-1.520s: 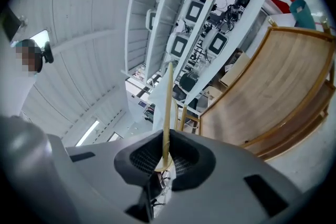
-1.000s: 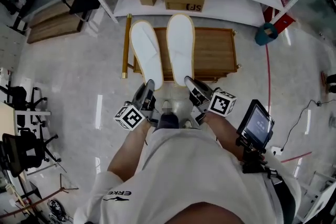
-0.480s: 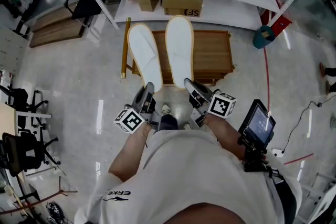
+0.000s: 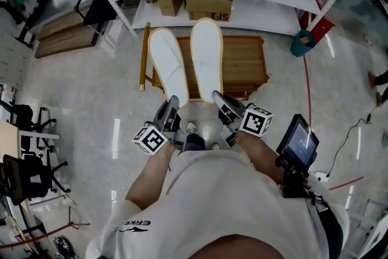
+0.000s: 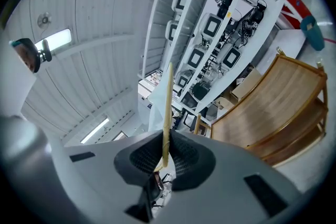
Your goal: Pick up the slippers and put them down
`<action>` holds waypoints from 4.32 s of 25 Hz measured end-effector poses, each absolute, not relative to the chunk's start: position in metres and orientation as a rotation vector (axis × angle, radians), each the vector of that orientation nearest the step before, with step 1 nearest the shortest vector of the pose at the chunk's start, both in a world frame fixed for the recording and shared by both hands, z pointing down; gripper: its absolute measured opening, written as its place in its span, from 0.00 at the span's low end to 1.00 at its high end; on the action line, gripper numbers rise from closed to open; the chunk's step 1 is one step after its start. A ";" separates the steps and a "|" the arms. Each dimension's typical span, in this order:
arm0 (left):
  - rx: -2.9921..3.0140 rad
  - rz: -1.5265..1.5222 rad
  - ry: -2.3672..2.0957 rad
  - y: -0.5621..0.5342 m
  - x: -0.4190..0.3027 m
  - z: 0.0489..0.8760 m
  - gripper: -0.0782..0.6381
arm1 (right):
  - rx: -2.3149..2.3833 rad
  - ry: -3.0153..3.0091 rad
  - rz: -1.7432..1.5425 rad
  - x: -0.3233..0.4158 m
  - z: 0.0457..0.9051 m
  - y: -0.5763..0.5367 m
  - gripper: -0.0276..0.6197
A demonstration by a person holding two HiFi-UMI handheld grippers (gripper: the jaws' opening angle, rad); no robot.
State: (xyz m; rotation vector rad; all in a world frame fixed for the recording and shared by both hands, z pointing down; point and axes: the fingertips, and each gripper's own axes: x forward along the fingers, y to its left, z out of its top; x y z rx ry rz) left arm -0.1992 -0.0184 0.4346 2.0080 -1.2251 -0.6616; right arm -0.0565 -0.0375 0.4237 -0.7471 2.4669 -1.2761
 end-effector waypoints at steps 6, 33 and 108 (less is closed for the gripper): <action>2.016 -0.660 -1.202 -0.017 -0.188 0.433 0.15 | -0.772 2.445 -1.250 -0.044 0.420 -0.034 0.09; 2.150 -0.447 -0.673 -0.072 -0.082 0.434 0.15 | -1.272 2.085 -1.078 0.051 0.422 -0.025 0.09; 1.625 -0.272 -1.015 -0.197 0.059 0.640 0.15 | -1.128 2.172 -1.906 0.191 0.636 -0.196 0.09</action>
